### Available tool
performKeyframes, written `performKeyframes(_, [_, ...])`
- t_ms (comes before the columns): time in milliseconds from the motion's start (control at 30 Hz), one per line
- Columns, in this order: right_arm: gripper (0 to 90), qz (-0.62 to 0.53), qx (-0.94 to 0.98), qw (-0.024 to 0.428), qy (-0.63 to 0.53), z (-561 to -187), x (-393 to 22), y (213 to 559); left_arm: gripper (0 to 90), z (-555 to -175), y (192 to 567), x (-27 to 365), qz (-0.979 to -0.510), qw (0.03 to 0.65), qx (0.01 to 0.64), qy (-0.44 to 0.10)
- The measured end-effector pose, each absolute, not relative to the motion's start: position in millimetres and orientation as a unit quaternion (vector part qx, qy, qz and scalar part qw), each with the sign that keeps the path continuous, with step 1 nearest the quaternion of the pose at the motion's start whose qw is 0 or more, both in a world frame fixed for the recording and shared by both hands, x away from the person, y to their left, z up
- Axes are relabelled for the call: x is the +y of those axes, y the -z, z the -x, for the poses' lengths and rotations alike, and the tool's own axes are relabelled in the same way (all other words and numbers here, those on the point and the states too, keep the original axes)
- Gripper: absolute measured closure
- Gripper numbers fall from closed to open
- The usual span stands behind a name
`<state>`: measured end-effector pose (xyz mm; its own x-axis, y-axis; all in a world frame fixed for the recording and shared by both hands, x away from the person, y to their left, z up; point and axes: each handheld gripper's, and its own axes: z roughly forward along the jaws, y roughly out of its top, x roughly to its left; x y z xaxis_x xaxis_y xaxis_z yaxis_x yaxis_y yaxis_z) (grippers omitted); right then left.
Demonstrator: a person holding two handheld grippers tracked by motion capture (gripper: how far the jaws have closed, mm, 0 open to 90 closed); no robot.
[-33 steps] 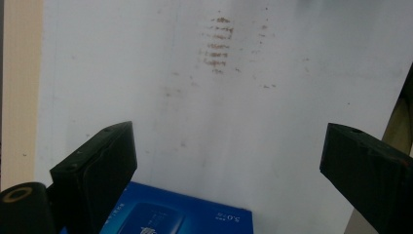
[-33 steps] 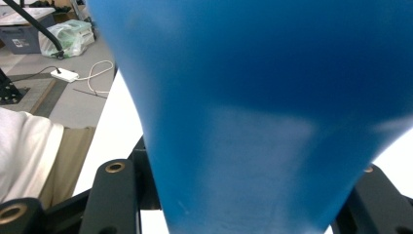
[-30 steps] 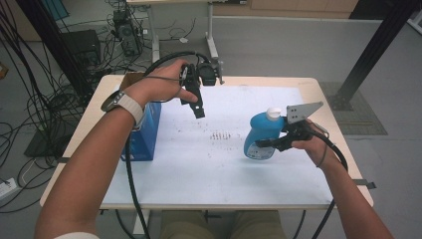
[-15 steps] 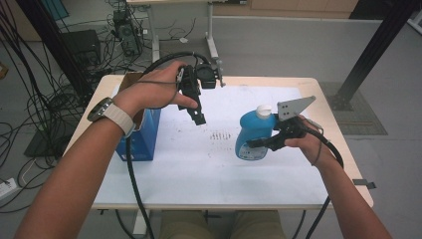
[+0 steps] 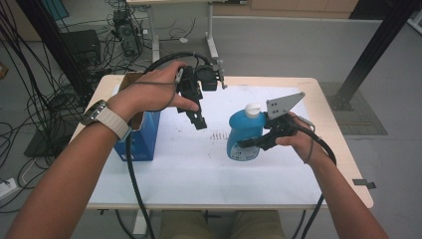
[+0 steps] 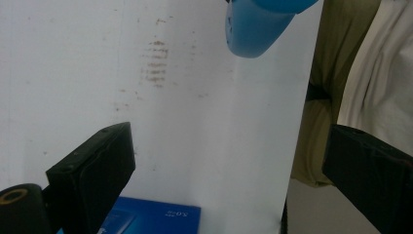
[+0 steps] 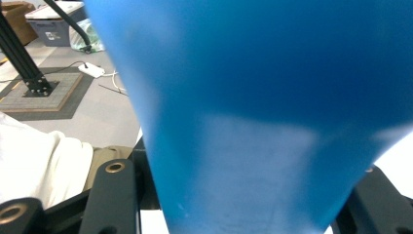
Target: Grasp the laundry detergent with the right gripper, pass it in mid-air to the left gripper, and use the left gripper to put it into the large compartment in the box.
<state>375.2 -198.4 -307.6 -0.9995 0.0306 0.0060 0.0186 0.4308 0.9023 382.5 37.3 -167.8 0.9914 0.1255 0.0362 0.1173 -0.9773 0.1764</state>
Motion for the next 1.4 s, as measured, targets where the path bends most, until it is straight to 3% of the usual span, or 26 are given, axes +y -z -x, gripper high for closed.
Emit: performKeyframes(1400, [43.2, 0.015, 0.850, -0.024, -0.526, -384, -149, 304, 5.0, -378, 152, 10, -0.995, 0.091, 0.048, -0.007])
